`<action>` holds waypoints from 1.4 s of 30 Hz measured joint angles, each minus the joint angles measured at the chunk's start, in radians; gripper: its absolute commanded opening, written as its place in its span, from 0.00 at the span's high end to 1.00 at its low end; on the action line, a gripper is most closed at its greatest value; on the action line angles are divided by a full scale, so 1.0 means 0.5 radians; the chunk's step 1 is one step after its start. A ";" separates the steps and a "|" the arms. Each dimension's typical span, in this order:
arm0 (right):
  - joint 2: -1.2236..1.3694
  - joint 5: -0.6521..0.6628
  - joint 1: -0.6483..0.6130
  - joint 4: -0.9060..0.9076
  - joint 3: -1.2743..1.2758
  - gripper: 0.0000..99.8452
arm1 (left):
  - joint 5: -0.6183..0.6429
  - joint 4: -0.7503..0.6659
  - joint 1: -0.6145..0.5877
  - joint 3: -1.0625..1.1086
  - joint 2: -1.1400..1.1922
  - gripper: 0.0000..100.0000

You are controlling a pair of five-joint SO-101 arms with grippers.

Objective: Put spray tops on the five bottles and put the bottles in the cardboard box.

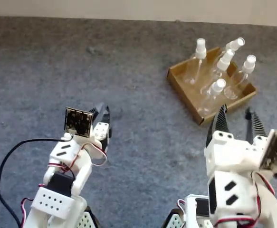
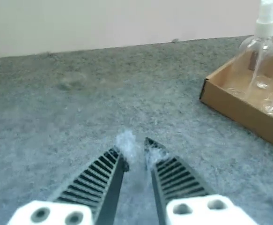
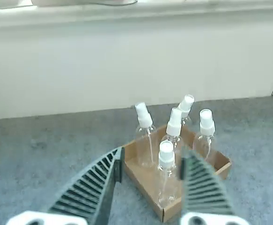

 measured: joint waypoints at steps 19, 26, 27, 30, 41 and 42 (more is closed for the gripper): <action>-0.651 0.000 0.003 0.147 -0.003 0.97 | -0.193 1.473 -0.390 -1.224 -0.068 0.99; -0.813 0.000 0.003 0.160 0.031 0.97 | -0.196 1.752 -0.408 -1.320 -0.617 0.99; -0.825 0.000 0.003 0.160 0.046 0.97 | -0.196 1.758 -0.408 -1.320 -0.694 0.99; -0.825 0.000 0.003 0.160 0.120 0.97 | -0.218 1.814 -0.423 -1.323 -0.730 0.99; -0.948 0.000 0.000 0.175 0.577 0.97 | -0.322 1.866 -0.902 -1.231 -0.733 0.99; -0.985 0.000 -0.003 0.181 0.629 0.97 | -0.322 1.866 -0.908 -1.181 -0.733 0.99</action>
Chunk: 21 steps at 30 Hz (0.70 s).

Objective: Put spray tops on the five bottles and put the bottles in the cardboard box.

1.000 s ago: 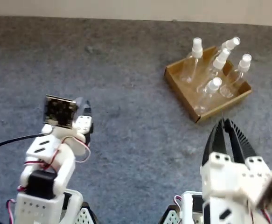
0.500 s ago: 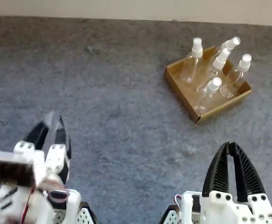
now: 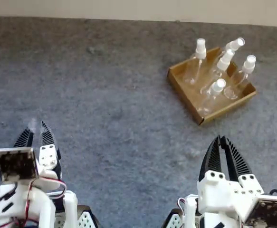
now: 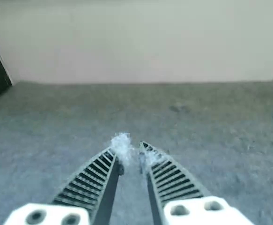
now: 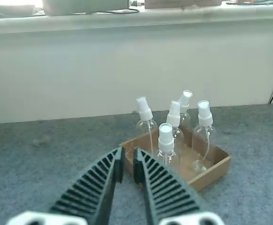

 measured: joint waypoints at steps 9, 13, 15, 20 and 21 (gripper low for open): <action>-0.015 0.000 0.000 0.068 0.411 0.97 | -0.003 0.000 -0.006 0.470 0.000 0.99; -0.015 0.000 0.000 0.068 0.586 0.97 | -0.003 0.000 -0.006 0.740 0.000 0.99; -0.015 0.000 -0.003 0.068 0.743 0.97 | -0.003 0.000 -0.006 0.899 0.000 0.99; -0.015 0.000 -0.175 0.068 1.234 0.97 | -0.003 -0.095 -0.006 1.258 0.003 0.99; -0.015 0.000 -0.224 0.068 1.310 0.97 | -0.003 -0.123 -0.006 1.320 0.003 0.99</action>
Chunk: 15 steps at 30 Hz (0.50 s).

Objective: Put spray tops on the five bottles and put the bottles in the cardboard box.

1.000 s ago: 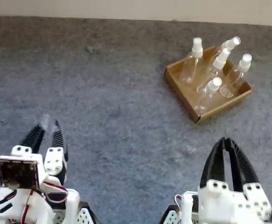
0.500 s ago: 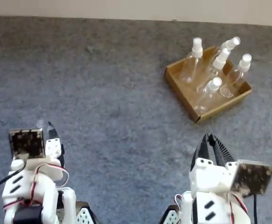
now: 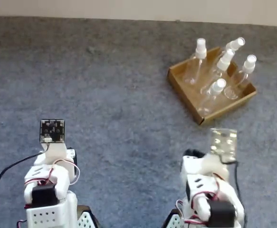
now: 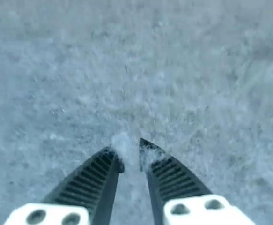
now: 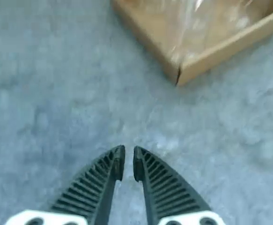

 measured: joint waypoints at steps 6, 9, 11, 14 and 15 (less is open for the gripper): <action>0.000 0.000 -0.055 -0.163 0.276 0.97 | 0.000 -0.058 0.000 0.157 0.000 0.99; 0.000 0.000 -0.055 -0.206 0.390 0.97 | 0.000 -0.058 0.000 0.163 0.000 0.99; 0.000 0.000 -0.061 -0.209 0.454 0.97 | 0.000 -0.058 0.000 0.163 0.000 0.99; 0.000 0.000 -0.061 -0.227 0.555 0.97 | 0.000 -0.058 0.000 0.163 0.000 0.99; 0.000 0.000 -0.061 -0.227 0.583 0.97 | 0.000 -0.058 0.000 0.163 0.000 0.99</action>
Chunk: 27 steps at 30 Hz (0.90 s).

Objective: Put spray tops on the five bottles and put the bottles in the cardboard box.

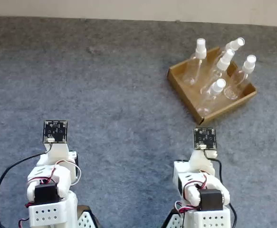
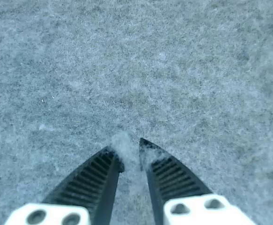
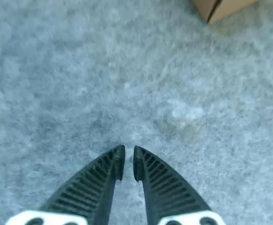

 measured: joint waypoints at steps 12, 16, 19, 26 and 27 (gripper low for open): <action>0.000 0.000 0.000 -0.083 0.068 0.98 | 0.006 0.144 0.071 0.000 0.000 0.99; 0.000 0.000 0.000 -0.083 0.068 0.98 | -0.006 0.224 0.334 0.000 0.000 0.99; 0.000 0.000 0.000 -0.083 0.068 0.98 | -0.006 0.224 0.439 0.000 0.000 0.99; 0.000 0.000 0.166 -0.083 0.068 0.98 | -0.006 0.224 0.420 0.000 0.000 0.99; 0.000 0.000 0.178 -0.083 0.068 0.98 | -0.006 0.224 0.420 0.000 0.000 0.99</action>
